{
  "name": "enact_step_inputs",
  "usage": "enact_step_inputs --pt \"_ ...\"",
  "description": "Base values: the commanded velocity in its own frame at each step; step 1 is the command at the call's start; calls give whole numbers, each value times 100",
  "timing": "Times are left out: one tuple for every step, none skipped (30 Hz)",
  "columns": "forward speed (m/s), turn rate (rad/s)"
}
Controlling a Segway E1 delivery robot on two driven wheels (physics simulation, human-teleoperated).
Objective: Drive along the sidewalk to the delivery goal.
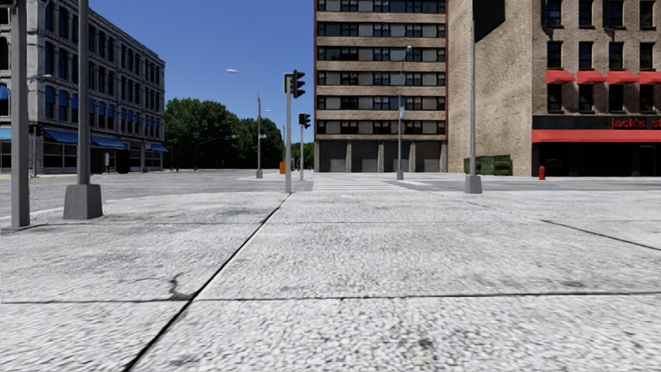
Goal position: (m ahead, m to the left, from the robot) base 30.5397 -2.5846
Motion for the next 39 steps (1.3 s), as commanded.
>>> enact_step_inputs --pt "200 0" --pt "200 0" --pt "200 0" --pt "200 0" --pt "200 0" --pt "200 0" --pt "200 0" --pt "200 0" --pt "200 0" --pt "200 0" --pt "200 0" --pt "200 0" --pt "200 0" --pt "200 0" --pt "200 0" --pt "200 0" --pt "200 0" --pt "200 0" --pt "200 0" --pt "200 0" --pt "200 0" --pt "200 0" --pt "200 0" --pt "200 0" --pt "200 0" --pt "200 0" --pt "200 0" --pt "200 0" --pt "200 0" --pt "200 0" --pt "200 -7" --pt "200 -7" --pt "200 -17" --pt "200 -21" --pt "200 -22" --pt "200 -22" --pt "200 -22" --pt "200 -23" --pt "200 -23"
